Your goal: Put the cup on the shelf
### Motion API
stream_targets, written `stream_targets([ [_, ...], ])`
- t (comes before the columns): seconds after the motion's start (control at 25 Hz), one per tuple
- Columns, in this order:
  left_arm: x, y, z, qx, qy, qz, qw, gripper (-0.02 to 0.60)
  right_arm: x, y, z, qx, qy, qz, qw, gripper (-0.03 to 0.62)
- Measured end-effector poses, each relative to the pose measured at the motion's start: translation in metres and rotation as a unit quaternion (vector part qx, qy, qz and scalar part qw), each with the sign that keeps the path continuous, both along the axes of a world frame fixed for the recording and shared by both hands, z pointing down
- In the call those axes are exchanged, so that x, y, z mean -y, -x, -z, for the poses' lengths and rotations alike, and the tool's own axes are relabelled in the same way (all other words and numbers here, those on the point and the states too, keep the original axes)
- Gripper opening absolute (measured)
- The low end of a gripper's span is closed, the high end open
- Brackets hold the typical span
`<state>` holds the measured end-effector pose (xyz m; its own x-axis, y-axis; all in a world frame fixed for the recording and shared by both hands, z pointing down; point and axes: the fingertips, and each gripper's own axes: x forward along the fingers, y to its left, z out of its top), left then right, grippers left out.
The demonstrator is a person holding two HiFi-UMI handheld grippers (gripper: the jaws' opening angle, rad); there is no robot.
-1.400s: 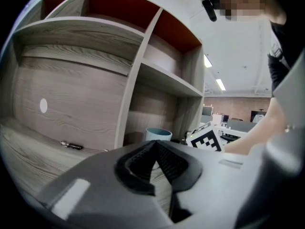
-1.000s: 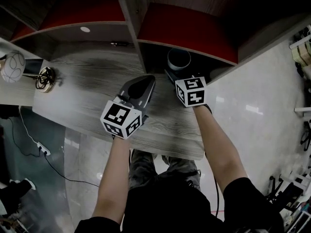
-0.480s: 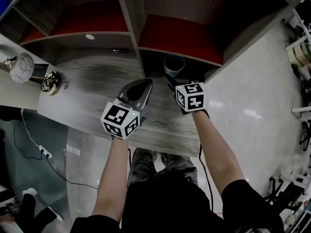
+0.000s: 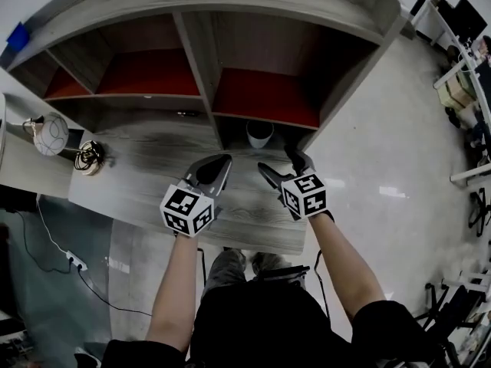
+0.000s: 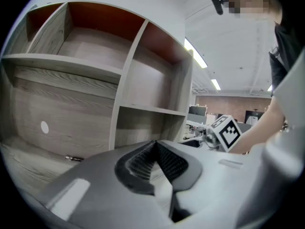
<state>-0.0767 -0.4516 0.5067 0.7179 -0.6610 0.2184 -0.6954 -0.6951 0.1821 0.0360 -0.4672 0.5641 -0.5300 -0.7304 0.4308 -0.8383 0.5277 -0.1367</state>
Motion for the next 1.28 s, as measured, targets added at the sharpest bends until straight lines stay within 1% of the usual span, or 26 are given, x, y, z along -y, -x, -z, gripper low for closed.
stream_targets([
  [0.16,-0.014,-0.004,0.009,0.001,0.003,-0.013,0.9999,0.0,-0.031,-0.002,0.03,0.023,0.004,0.028,0.999,0.361],
  [0.28,-0.025,-0.007,0.017,0.001,0.0,-0.023,0.9997,0.0,-0.05,-0.003,0.057,0.023,-0.012,0.045,0.999,0.27],
  [0.32,-0.028,-0.008,0.019,-0.001,-0.001,-0.025,0.9997,0.0,-0.055,-0.004,0.065,0.022,-0.019,0.046,0.999,0.25],
  [0.48,-0.039,-0.014,0.027,-0.003,-0.005,-0.039,0.9992,0.0,-0.066,-0.01,0.093,0.016,-0.048,0.03,0.998,0.108],
  [0.68,-0.049,-0.02,0.031,-0.013,-0.004,-0.048,0.9988,0.0,-0.071,-0.02,0.106,0.026,-0.062,-0.003,0.998,0.019],
  [0.8,-0.055,-0.023,0.029,-0.014,0.001,-0.055,0.9984,0.0,-0.074,-0.025,0.106,0.03,-0.061,-0.008,0.998,0.012],
  [1.08,-0.066,-0.032,0.028,-0.01,0.008,-0.055,0.9984,0.0,-0.083,-0.033,0.103,0.037,-0.052,-0.009,0.998,0.012],
  [1.2,-0.073,-0.035,0.028,-0.008,0.009,-0.05,0.9987,0.0,-0.09,-0.035,0.1,0.041,-0.046,-0.003,0.998,0.012],
  [1.28,-0.08,-0.034,0.025,-0.011,0.014,-0.04,0.9991,0.0,-0.096,-0.036,0.096,0.04,-0.041,0.005,0.998,0.012],
])
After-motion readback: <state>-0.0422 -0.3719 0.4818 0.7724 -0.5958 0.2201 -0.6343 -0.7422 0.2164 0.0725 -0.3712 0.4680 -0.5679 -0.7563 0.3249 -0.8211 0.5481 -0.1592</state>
